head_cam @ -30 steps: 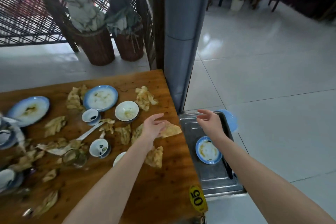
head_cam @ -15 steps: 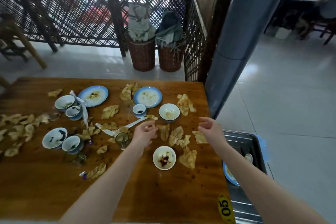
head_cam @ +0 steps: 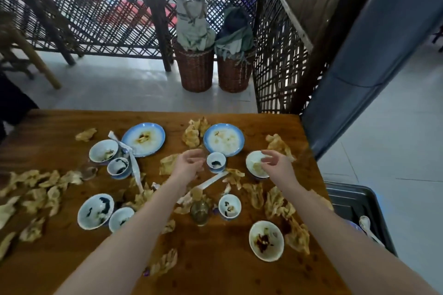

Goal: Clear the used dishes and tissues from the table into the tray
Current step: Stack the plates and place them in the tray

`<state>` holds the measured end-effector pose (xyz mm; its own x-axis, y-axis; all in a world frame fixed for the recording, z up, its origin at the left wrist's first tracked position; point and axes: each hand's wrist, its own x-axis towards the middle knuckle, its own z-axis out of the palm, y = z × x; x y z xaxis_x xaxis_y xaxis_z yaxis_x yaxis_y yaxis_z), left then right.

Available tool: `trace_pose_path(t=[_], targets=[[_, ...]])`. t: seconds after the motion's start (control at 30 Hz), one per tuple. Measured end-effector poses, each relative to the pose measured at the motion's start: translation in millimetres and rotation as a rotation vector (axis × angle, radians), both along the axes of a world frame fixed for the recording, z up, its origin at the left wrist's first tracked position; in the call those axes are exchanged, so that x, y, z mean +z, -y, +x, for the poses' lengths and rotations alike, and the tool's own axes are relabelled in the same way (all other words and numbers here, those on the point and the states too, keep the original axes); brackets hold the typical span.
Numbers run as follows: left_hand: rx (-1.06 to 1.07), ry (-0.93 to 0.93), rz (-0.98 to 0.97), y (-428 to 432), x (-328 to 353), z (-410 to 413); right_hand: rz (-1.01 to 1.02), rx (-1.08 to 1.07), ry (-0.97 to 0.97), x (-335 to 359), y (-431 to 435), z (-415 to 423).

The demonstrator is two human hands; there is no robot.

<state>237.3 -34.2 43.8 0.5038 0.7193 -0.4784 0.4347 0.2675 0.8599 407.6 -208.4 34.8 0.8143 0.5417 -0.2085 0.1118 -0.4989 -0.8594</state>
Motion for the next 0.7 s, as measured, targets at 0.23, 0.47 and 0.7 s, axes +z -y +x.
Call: trace_pose_path(t=[0.23,0.47,0.7], targets=[[-0.010,-0.085,0.126,-63.0,-17.8,40.4,-0.051,-0.028,-0.006,-23.4,-63.3,27.6],[-0.150,-0.276,0.224,-102.3,-58.0,95.2,-0.152,-0.001,-0.027,-64.4,-108.4,76.2],[-0.228,-0.383,0.206,-123.9,-97.0,125.3,-0.299,0.080,-0.047,-104.8,-135.5,101.9]])
